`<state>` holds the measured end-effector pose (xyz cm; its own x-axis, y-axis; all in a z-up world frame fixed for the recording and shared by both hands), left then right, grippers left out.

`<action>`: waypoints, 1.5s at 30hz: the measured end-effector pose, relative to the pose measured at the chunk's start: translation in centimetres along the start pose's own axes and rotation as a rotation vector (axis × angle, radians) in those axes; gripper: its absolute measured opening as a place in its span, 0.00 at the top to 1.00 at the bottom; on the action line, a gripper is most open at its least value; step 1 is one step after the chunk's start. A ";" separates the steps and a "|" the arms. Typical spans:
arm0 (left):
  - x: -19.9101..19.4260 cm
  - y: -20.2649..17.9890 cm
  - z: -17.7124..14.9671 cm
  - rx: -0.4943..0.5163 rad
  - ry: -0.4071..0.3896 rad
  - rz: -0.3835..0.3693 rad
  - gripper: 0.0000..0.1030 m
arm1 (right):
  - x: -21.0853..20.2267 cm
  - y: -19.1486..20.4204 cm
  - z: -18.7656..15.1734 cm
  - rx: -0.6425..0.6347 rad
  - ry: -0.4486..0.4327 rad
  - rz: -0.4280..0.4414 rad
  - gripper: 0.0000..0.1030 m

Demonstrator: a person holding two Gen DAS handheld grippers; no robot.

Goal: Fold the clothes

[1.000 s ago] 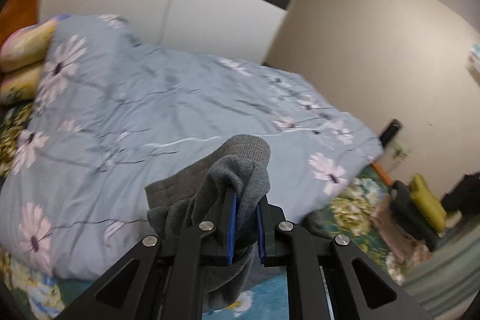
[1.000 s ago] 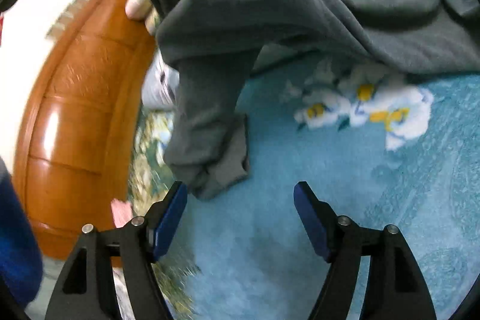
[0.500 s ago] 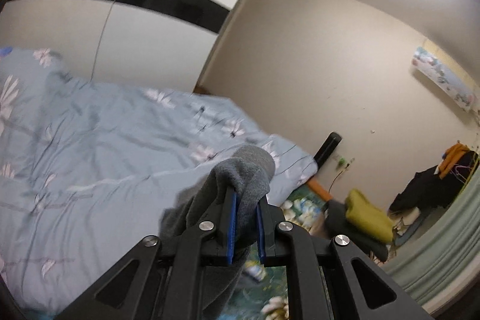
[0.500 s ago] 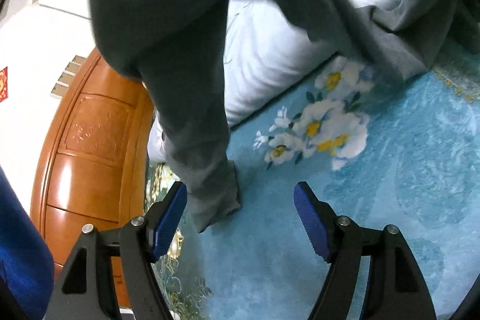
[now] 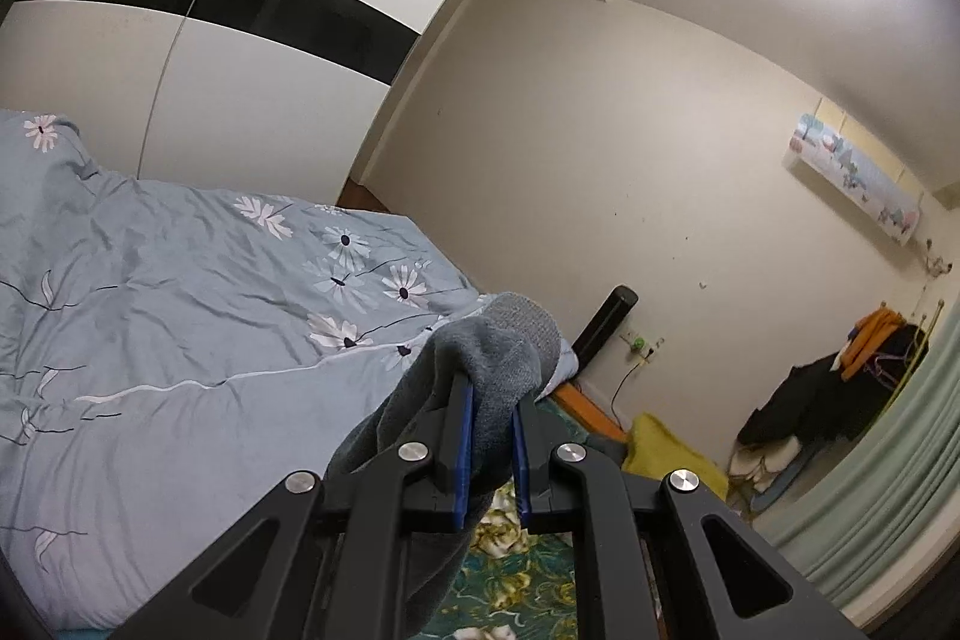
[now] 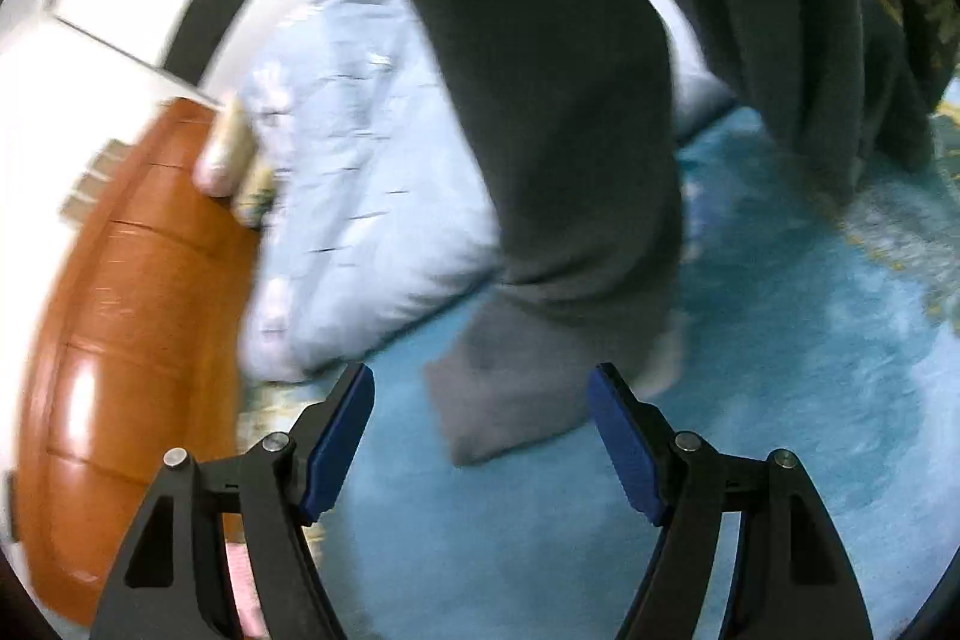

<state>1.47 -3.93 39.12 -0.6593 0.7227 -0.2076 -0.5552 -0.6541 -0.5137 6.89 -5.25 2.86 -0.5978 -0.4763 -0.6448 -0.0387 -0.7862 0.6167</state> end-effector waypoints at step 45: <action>-7.6 31.8 -9.2 -0.228 0.135 0.457 0.88 | -6.4 -3.8 1.6 -0.185 0.084 -0.114 0.91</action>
<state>-6.48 -28.15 16.68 -0.7285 0.4075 -0.5507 -0.0919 -0.8547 -0.5109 9.60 1.41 5.33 -0.5285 -0.4052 -0.7460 0.0497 -0.8920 0.4493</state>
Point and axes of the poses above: each gripper's, at about its wrist camera, not at the fingertips, and x roughly the way its jaws point, y to its left, z to its top, the point moved 3 cm from there along x, roughly the way its jaws point, and after that the axes turned 9 degrees about -y, right-handed, at the moved point
